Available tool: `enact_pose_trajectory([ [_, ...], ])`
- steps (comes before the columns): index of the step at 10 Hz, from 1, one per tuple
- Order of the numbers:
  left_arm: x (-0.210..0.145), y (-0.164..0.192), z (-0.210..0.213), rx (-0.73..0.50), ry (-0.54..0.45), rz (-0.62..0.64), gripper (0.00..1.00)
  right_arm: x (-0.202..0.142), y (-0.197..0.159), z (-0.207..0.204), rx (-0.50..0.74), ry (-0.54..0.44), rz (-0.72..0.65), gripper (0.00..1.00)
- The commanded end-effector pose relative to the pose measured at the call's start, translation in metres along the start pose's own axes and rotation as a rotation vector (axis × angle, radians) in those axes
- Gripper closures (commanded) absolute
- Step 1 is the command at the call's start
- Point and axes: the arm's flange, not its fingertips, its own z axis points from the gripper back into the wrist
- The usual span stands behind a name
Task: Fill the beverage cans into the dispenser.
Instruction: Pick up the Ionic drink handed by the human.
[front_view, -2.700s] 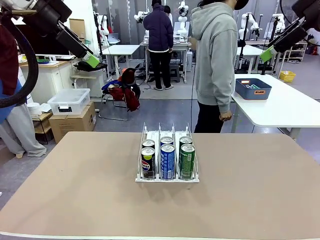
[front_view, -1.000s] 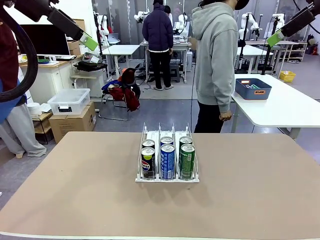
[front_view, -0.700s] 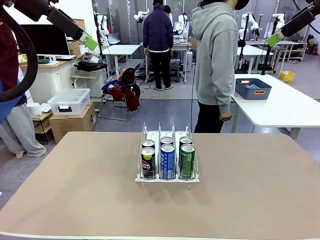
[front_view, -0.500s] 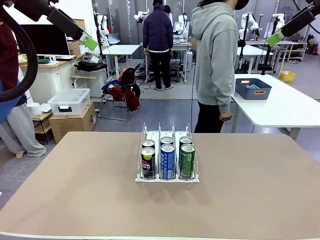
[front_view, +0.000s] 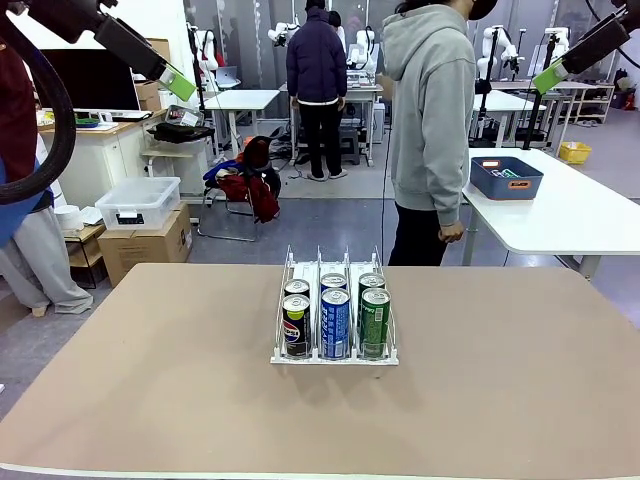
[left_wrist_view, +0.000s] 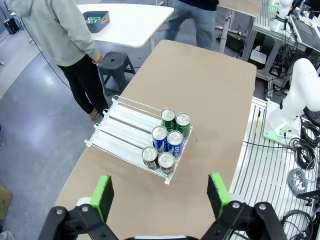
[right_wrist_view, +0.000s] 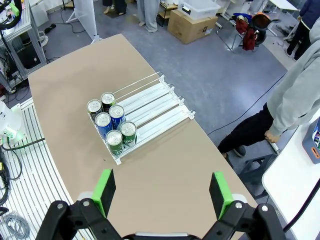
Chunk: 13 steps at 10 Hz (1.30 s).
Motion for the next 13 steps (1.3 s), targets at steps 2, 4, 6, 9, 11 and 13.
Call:
enact_pose_trajectory([
  [2,-0.0001,-0.0009,0.0012,0.004,0.003,-0.004,0.0,-0.0002,-0.0001,0.0002,-0.005,0.006,0.004,0.0],
  [4,-0.0001,-0.0009,0.0012,0.004,0.003,-0.004,0.0,-0.0002,-0.0001,0.0002,-0.005,0.006,0.004,0.0],
  [6,-0.0001,-0.0009,0.0012,0.004,0.003,-0.004,0.0,-0.0002,-0.0001,0.0002,-0.005,0.006,0.004,0.0],
  [9,-0.0001,-0.0009,0.0012,0.004,0.003,-0.004,0.0,-0.0002,-0.0001,0.0002,-0.005,0.006,0.004,0.0],
  [11,-0.0001,-0.0009,0.0012,0.004,0.003,-0.004,0.0,-0.0002,-0.0001,0.0002,-0.005,0.006,0.004,0.0],
  [13,-0.0001,-0.0009,0.0012,0.004,0.003,-0.004,0.0,-0.0002,-0.0001,0.0002,-0.005,0.006,0.004,0.0],
])
